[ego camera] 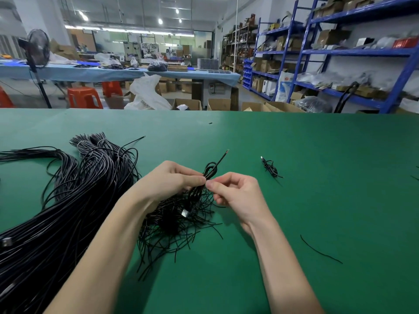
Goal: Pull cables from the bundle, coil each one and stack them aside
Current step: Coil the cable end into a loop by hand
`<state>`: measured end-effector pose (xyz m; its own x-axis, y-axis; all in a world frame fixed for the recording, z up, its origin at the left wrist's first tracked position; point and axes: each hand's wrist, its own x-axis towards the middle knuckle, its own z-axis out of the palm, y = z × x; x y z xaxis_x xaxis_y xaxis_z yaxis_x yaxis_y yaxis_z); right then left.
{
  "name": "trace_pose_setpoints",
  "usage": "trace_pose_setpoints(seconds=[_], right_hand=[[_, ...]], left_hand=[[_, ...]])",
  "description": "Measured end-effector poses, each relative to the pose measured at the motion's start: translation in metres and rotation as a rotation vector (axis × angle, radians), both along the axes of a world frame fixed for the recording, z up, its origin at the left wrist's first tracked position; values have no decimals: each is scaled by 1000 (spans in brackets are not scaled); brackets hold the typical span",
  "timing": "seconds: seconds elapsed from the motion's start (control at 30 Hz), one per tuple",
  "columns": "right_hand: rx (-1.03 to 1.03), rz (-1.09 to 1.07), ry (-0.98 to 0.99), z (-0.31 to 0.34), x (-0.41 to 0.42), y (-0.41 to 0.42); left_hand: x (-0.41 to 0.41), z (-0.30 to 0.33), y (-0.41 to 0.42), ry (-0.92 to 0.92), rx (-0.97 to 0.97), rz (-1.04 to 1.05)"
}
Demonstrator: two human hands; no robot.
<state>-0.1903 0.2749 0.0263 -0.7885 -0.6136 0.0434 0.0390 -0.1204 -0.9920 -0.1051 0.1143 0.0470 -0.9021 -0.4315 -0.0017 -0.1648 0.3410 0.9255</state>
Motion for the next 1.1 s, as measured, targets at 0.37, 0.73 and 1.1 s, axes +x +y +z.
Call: trace_pose_setpoints(seconds=[0.37, 0.73, 1.1], right_hand=[[166, -193, 721, -33, 2, -14], [-58, 198, -504, -13, 3, -9], [-157, 164, -667, -13, 0, -5]], left_hand=[[6, -9, -9, -20, -6, 48], [3, -12, -5, 251, -247, -93], [2, -14, -4, 260, -262, -114]])
